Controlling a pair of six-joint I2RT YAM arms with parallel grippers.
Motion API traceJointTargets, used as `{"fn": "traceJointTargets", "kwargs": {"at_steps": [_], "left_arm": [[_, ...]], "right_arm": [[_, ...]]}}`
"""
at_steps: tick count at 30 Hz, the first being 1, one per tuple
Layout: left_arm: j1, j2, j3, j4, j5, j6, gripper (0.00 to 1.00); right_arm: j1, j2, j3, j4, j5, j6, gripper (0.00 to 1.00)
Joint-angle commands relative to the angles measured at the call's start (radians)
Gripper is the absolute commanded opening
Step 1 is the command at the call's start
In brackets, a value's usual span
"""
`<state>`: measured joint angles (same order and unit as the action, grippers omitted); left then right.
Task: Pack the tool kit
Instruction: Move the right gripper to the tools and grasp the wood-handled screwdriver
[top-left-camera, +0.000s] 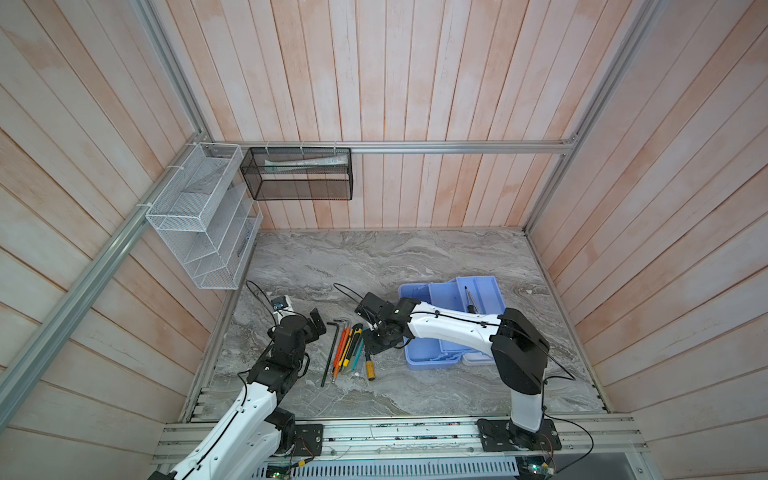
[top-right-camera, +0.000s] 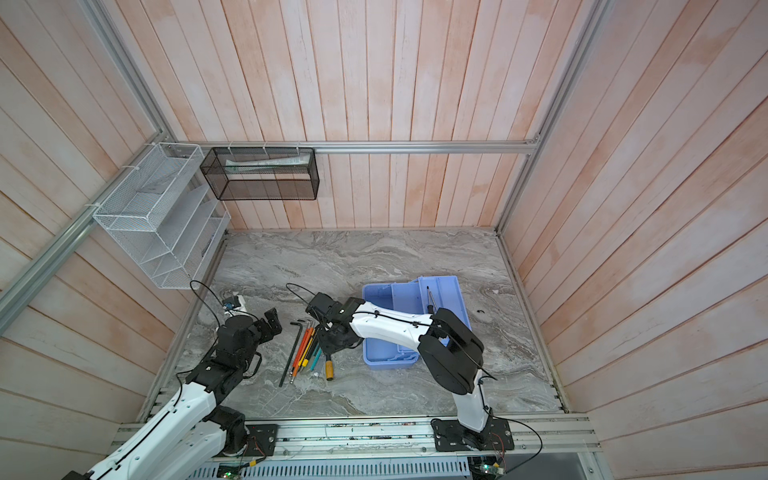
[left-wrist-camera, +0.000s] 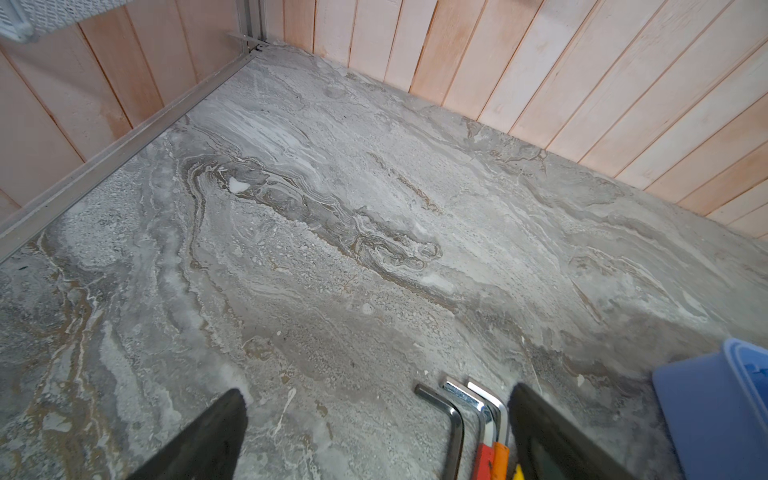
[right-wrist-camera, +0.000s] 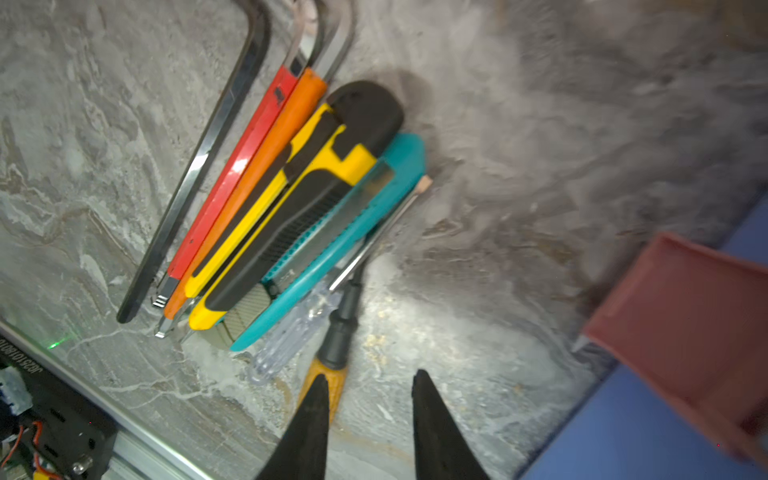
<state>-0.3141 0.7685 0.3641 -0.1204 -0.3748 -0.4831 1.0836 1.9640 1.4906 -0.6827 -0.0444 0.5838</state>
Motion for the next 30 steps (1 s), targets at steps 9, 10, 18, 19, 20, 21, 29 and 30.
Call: {"fn": "traceJointTargets", "kwargs": {"at_steps": [9,10,18,19,20,21,29,30], "left_arm": [[0.007,-0.024,-0.003,-0.008,-0.009,-0.01,1.0],[0.007,-0.024,-0.004,-0.008,-0.009,-0.01,1.0],[0.007,-0.02,-0.003,-0.008,-0.007,-0.009,1.0],[0.007,-0.019,-0.002,-0.008,-0.007,-0.008,1.0],[0.008,-0.018,-0.002,-0.007,-0.007,-0.009,1.0],[0.008,-0.017,-0.002,-0.007,-0.006,-0.009,1.0],[0.009,-0.02,-0.003,-0.008,-0.006,-0.008,1.0],[0.009,-0.02,-0.002,-0.006,-0.006,-0.008,1.0]], "right_arm": [[0.051,0.141,0.161,-0.197,0.088,0.019,0.32],[0.052,0.145,0.162,-0.196,0.087,0.017,0.32],[0.055,0.2,0.2,-0.217,0.078,-0.02,0.32],[0.055,0.201,0.2,-0.21,0.066,-0.024,0.32],[0.055,0.201,0.202,-0.202,0.055,-0.026,0.32],[0.056,0.201,0.202,-0.197,0.048,-0.028,0.32],[0.056,0.224,0.203,-0.208,0.035,-0.033,0.31],[0.056,0.227,0.203,-0.206,0.028,-0.033,0.31]]}}
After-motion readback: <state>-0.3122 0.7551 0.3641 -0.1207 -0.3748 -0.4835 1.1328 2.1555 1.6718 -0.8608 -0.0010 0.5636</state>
